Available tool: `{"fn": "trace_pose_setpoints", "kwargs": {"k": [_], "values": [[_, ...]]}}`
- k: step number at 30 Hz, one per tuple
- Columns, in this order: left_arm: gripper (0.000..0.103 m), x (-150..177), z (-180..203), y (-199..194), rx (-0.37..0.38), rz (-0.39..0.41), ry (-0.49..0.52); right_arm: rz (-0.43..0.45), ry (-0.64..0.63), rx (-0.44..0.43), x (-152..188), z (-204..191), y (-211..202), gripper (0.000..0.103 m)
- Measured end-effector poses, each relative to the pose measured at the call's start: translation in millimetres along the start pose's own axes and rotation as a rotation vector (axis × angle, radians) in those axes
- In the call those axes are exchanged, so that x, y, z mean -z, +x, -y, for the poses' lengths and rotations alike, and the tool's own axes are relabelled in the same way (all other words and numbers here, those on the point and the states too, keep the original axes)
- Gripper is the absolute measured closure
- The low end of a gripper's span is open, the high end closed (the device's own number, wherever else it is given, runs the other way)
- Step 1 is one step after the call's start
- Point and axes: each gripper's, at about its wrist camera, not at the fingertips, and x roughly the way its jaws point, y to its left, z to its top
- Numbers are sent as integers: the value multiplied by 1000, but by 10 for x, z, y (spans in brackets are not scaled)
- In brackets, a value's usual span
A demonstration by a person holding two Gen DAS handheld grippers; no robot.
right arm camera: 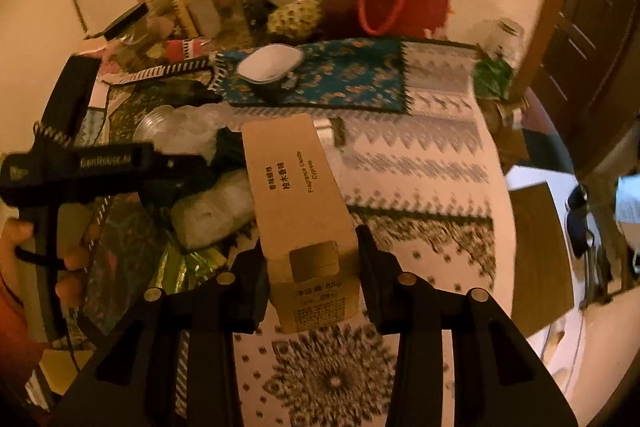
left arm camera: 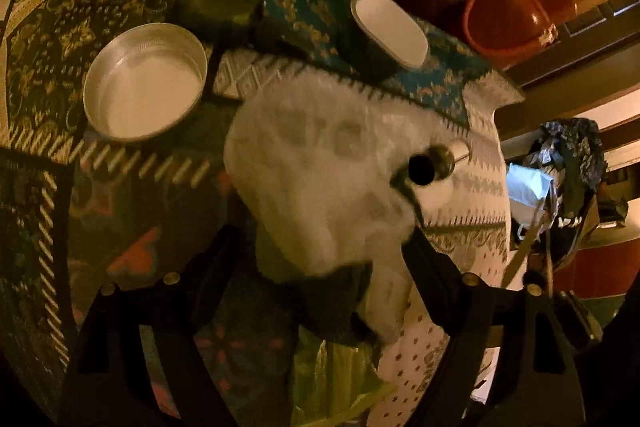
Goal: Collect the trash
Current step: 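Grasp the clear plastic bag with the left gripper and lift it while the right holds the box, then carry the box and plastic bag in both grippers down toward the white bin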
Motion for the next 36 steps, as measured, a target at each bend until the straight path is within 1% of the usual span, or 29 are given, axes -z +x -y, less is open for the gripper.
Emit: {"fn": "trace_pose_setpoints", "kwargs": {"k": [2, 3, 4, 6, 7, 9, 12, 18, 23, 24, 29, 31, 36], "values": [[22, 31, 33, 11, -13, -2, 12, 2, 26, 4, 49, 65, -64, 67], [30, 43, 54, 12, -11, -1, 18, 5, 35, 7, 66, 86, -92, 67], [48, 51, 72, 18, -8, 0, 25, 10, 44, 12, 84, 107, -127, 67], [59, 65, 105, 46, -13, -7, 34, 22, 61, 18, 116, 150, -211, 67], [66, 78, 122, 35, -20, 5, 37, 27, 70, 20, 126, 165, -246, 67], [73, 98, 186, -14, -36, 31, 56, 38, 85, 23, 150, 198, -323, 67], [80, 151, 310, -214, -65, 102, 94, 65, 107, 27, 189, 243, -464, 68], [82, 295, 530, -842, -119, 251, 143, 131, 132, 17, 261, 333, -824, 68], [82, 589, 779, -1515, -151, 398, 179, 204, 99, 17, 326, 350, -1187, 68], [82, 638, 825, -1589, -154, 420, 181, 222, 89, 12, 343, 356, -1272, 68], [82, 1107, 1092, -2069, -159, 541, 168, 304, 33, -17, 447, 370, -1675, 68], [82, 1345, 1207, -2247, -171, 588, 165, 326, 12, -32, 482, 368, -1800, 68], [82, 1831, 1424, -2580, -193, 664, 159, 378, -40, -81, 585, 366, -2118, 68]]}}
